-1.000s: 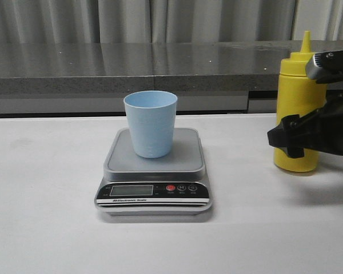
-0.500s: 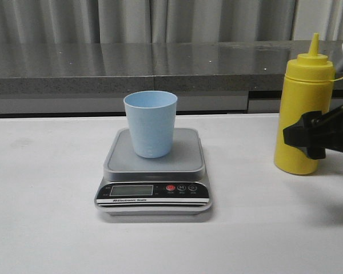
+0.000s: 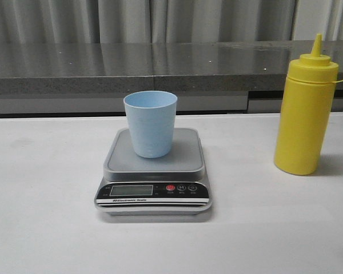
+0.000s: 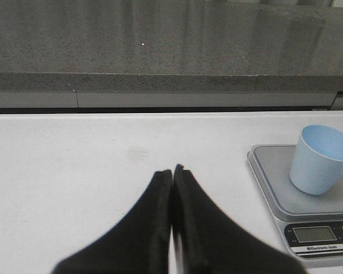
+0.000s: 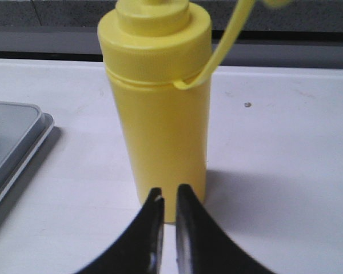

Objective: Pour seasoning into cup on scale with both arms
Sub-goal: 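Open the right gripper and withdraw it from the bottle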

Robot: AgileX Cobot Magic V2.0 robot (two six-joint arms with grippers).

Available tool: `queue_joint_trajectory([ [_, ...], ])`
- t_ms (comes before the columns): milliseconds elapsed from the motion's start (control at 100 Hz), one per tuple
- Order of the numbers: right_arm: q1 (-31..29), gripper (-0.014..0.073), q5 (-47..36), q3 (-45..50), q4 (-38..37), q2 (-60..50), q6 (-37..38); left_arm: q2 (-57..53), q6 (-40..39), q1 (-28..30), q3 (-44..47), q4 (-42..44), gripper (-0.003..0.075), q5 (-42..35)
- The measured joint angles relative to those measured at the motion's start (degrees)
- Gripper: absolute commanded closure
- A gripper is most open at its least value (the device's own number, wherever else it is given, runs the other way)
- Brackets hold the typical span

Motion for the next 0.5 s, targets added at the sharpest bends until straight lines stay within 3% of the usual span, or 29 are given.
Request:
queue_joint_trajectory([
  [500, 0.0, 0.0662, 3.5, 9.1, 5.4, -25.0, 0.1, 0.0, 0.0, 0.0, 0.0, 0.0, 0.0741, 0.0],
])
